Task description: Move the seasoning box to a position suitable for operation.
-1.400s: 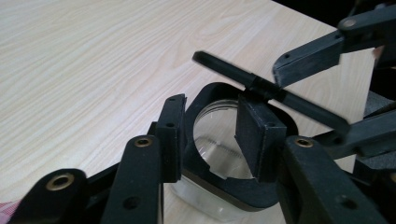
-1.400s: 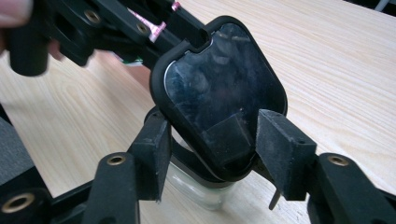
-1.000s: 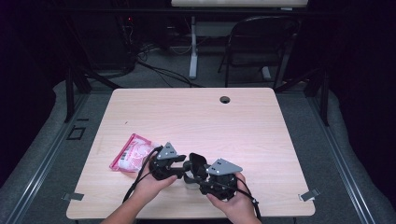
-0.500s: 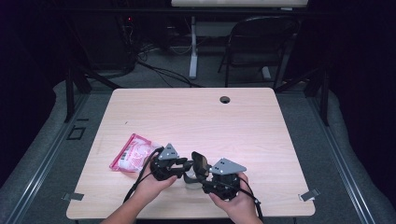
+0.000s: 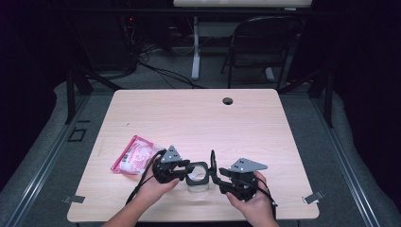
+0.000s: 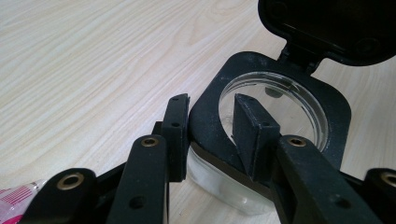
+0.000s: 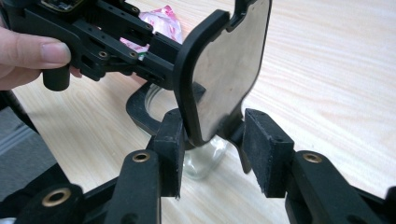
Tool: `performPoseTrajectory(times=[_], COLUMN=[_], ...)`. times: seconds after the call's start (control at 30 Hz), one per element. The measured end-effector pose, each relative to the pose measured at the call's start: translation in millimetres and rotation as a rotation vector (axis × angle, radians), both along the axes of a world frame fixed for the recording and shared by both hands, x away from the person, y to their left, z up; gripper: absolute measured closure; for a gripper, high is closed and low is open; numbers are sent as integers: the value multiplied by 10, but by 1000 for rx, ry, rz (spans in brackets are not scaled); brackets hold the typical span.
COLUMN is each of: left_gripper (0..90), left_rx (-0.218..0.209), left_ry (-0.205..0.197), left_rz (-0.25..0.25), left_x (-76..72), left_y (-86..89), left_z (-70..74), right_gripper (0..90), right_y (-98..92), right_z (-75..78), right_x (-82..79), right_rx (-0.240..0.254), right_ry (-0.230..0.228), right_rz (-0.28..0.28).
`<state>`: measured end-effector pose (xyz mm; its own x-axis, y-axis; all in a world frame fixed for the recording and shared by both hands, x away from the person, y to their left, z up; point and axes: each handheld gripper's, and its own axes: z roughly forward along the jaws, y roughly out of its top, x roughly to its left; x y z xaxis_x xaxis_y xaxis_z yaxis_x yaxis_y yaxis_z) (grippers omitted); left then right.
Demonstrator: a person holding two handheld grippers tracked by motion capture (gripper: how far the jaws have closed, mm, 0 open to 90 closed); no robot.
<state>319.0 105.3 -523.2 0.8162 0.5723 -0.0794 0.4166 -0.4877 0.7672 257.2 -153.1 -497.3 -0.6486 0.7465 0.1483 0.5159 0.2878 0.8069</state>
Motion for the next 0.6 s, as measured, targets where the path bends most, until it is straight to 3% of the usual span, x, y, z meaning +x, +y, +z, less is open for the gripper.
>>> performPoseTrajectory(times=[0.2, 0.33, 0.43, 0.6], left_gripper=[668, 669, 667, 661], left_rx=[1, -2, -16, -18], left_ry=[0, 5, 4, 6], left_rz=[-1, 4, 7, 3], left_x=[2, 1, -2, -12], left_y=[-2, -2, 0, -4], left_z=[1, -1, -12, -13], right_gripper=[570, 560, 564, 662], right_y=[-86, -42, 43, 89], right_z=[-42, -93, -147, -148], right_x=[49, 49, 41, 19], right_rx=[44, 25, 2, -19], right_ry=[61, 54, 6, -27], right_rz=[8, 5, -19, -23])
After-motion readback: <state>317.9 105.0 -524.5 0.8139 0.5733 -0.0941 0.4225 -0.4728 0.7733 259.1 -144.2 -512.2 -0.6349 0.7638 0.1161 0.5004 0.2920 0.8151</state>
